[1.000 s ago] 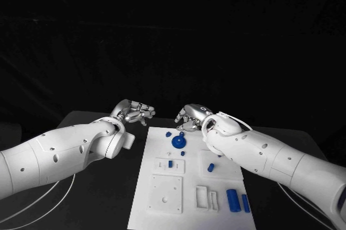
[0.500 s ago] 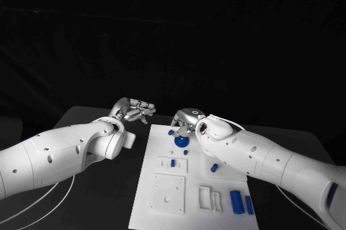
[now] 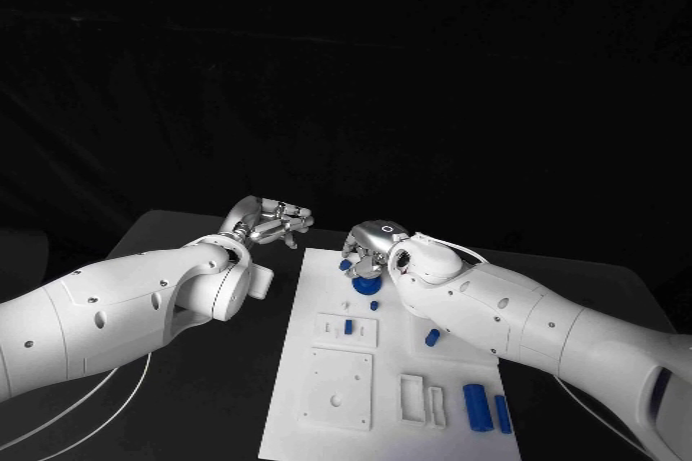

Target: Assemble the parts on the task board

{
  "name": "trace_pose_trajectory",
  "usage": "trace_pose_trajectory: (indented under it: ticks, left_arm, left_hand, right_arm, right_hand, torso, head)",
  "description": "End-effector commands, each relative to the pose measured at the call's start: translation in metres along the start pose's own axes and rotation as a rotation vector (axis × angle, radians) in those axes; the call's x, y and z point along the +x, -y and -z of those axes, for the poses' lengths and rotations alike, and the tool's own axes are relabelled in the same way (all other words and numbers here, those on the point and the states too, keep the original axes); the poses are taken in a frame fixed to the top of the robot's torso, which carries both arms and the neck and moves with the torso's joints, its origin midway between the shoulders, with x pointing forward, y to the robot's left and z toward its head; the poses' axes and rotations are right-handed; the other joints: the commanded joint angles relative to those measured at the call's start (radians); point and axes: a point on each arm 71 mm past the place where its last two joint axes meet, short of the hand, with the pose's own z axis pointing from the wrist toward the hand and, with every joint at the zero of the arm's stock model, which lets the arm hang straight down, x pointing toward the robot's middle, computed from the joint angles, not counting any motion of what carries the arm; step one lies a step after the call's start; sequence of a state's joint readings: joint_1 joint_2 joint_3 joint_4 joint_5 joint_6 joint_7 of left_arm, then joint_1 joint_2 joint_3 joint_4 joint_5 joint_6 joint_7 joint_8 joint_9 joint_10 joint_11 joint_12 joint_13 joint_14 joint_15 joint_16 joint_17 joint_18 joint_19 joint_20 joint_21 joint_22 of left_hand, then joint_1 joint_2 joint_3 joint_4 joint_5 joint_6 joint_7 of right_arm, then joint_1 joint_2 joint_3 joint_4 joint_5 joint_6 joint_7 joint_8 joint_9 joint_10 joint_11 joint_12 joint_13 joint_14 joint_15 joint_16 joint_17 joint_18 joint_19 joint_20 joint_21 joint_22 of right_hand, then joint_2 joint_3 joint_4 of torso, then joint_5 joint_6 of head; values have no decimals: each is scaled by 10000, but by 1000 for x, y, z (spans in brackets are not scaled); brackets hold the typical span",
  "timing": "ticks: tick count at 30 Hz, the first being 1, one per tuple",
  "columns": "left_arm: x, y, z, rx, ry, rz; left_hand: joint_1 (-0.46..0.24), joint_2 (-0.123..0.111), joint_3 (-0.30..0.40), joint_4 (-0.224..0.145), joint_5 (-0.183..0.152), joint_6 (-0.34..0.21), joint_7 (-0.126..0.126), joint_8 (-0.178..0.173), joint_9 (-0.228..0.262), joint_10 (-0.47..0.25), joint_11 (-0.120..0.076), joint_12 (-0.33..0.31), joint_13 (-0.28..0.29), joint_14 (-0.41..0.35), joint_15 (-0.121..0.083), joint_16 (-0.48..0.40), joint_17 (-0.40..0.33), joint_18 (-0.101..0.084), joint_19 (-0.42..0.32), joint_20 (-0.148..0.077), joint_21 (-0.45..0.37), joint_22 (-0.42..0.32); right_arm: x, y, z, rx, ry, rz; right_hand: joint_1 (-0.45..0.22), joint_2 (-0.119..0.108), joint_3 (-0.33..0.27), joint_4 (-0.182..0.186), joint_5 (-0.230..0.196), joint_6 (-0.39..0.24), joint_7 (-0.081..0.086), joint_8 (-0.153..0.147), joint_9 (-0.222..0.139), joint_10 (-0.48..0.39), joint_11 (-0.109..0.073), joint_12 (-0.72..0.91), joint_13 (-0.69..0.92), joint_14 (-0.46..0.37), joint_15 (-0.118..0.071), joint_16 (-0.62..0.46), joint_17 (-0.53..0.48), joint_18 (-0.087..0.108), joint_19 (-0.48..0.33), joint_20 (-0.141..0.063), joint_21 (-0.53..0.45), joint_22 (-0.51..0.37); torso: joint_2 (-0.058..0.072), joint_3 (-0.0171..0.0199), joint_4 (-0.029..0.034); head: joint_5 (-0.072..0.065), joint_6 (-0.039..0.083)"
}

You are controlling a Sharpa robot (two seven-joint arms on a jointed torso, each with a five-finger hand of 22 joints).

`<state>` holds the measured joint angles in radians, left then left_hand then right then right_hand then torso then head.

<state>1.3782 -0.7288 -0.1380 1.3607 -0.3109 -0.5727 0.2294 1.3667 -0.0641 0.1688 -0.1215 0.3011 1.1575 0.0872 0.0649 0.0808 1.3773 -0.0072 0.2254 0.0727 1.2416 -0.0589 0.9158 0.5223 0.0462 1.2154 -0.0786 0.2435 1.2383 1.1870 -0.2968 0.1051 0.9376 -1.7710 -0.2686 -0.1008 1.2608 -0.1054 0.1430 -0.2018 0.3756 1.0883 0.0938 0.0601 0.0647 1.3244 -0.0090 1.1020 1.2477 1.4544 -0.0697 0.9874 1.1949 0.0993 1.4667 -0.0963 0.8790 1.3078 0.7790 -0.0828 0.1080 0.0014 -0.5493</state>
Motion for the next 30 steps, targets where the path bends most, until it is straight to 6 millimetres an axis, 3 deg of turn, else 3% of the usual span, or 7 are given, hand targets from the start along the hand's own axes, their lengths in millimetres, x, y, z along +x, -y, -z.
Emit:
trace_pose_trajectory:
  ticks: [1, 11, 17, 20, 30]
  left_arm:
    - [0, 4, 0, 169, 60, 70]
    - [0, 6, -1, 172, 55, 86]
    - [0, 7, -1, 182, 54, 93]
    - [0, 8, -2, 185, 48, 95]
    - [0, 10, -2, 157, -6, 107]
  left_hand:
    - [69, 6, -9, 57, 18, 7, 14, -16, -16, 13, 53, -66, -14, 26, 21, -48, 9, -27, 63, 3, -33, 8]
    - [52, 13, -43, 118, -30, 1, 9, -15, -11, 14, 53, -58, -13, 42, 22, -76, 47, -34, 130, 5, -184, 82]
    - [33, 20, -71, 174, -33, -12, 2, -16, -10, 14, 50, -52, -11, 45, 23, -90, 65, -40, 169, 7, -278, 115]
    - [47, 15, -88, 222, -27, -19, 1, -11, -7, 6, 50, -44, -10, 51, 19, -108, 77, -42, 213, 7, -378, 140]
    - [56, 0, -112, 291, -59, -39, 7, -17, -6, 3, 56, -47, -13, 52, 27, -126, 94, -51, 264, 10, -514, 205]
  right_arm:
    - [-2, -1, 0, 88, 211, 209]
    - [-2, -2, -1, 121, 235, 198]
    - [1, -3, -2, 149, -51, 180]
    - [3, -2, -2, 161, -238, 161]
    - [9, -1, -2, 217, -769, 169]
  right_hand:
    - [-12, -85, 179, 27, -67, -36, 22, 24, 10, 111, 11, 79, 41, 95, 13, 76, 49, -164, 455, 68, 72, 1050]
    - [-38, -81, 482, 103, -201, 11, 19, 21, 7, 127, 9, 84, 71, 105, 16, 95, 117, -165, 451, 73, 137, 1056]
    - [-158, -163, 1340, 129, -597, 79, 8, 18, 3, 121, -14, 96, 104, 111, 17, 100, 151, -177, 436, 64, 163, 1057]
    - [-278, -197, 1706, 176, -530, 64, 16, 23, 4, 111, -3, 95, 117, 108, 11, 81, 152, -180, 429, 66, 171, 1057]
    - [-332, -185, 1735, 214, -462, 10, -12, 19, 1, 113, -35, 115, 138, 110, -10, 86, 161, -188, 422, 52, 188, 1061]
  torso:
    - [20, -15, 3]
    - [46, -14, 18]
    - [53, -16, 20]
    - [45, -23, 14]
    - [39, -33, 7]
  head:
    - [-8, -2]
    - [-27, -6]
    - [-12, -27]
    - [0, -43]
    - [13, -93]
